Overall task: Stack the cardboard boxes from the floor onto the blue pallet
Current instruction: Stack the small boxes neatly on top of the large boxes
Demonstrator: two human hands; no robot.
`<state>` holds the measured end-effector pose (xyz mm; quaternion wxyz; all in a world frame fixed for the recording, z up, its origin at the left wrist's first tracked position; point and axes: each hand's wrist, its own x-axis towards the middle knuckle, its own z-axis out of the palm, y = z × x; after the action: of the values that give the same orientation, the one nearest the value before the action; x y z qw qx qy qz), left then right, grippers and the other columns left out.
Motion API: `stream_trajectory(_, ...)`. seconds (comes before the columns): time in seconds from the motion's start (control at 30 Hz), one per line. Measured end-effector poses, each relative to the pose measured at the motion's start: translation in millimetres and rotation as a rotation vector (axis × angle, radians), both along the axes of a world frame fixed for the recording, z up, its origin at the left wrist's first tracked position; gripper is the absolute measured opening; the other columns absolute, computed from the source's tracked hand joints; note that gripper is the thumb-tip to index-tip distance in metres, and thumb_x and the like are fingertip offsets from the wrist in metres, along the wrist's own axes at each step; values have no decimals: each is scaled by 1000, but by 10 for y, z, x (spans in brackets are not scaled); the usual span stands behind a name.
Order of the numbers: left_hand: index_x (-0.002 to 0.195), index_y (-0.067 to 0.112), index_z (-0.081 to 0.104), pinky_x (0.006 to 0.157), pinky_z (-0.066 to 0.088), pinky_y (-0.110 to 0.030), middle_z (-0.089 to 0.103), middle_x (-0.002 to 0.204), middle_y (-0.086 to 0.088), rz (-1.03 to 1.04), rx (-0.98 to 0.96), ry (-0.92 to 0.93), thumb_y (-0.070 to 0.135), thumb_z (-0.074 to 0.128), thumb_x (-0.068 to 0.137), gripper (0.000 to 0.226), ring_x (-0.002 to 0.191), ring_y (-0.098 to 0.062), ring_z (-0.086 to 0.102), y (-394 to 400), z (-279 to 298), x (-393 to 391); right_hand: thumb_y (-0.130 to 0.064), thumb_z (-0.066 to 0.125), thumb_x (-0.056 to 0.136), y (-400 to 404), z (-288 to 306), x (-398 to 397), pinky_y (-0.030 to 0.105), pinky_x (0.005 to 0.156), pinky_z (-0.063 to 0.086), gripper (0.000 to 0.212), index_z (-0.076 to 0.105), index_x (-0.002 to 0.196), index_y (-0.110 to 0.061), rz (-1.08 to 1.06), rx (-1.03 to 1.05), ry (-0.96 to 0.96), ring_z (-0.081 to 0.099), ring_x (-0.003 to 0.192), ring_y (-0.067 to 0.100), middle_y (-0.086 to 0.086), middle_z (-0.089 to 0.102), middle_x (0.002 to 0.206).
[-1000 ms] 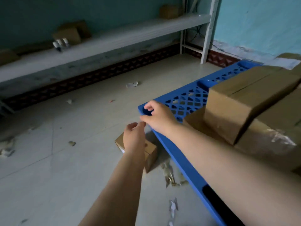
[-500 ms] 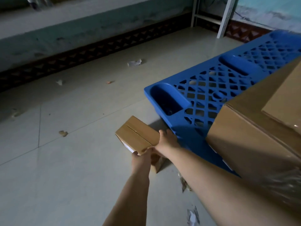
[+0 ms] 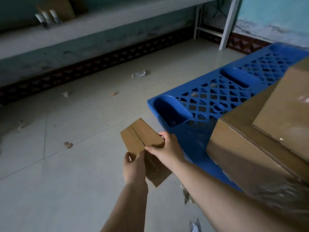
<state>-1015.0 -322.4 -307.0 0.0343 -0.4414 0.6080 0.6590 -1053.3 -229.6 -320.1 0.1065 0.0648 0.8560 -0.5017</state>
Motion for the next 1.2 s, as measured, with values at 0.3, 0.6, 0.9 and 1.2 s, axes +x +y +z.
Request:
stream_trajectory(0.3, 115, 38, 50, 61, 47, -26, 63, 93, 8, -20, -97, 561, 22, 66, 79, 42, 81, -11, 62, 439, 1942, 372, -47, 70, 71, 338, 1871, 602, 34, 82, 52, 55, 47, 117, -25, -263, -335, 387, 53, 101, 16, -4, 54, 110)
stream_trajectory(0.6, 127, 34, 53, 59, 52, -21, 70, 96, 6, -335, 3, 773, 29, 70, 73, 56, 73, -5, 70, 1441, 3309, 1048, -53, 70, 66, 1259, 3246, 1507, 41, 81, 52, 62, 44, 117, -30, -647, -356, 670, 54, 105, 21, -3, 55, 113)
stream_trajectory(0.9, 112, 36, 62, 65, 53, -27, 74, 94, 5, -647, 189, 731, 25, 67, 73, 41, 79, -12, 72, 2367, 3373, 1650, -59, 62, 60, 1948, 3308, 2421, 43, 85, 47, 61, 50, 109, -26, -1166, -35, 882, 48, 103, 16, -8, 52, 107)
stream_trajectory(1.2, 112, 40, 59, 75, 53, -28, 65, 103, 9, -735, 190, 573, 31, 71, 65, 49, 93, -10, 63, 2617, 2851, 1878, -58, 64, 51, 2110, 2854, 2722, 41, 86, 47, 61, 44, 104, -37, -1314, -23, 638, 45, 104, 13, -12, 46, 104)
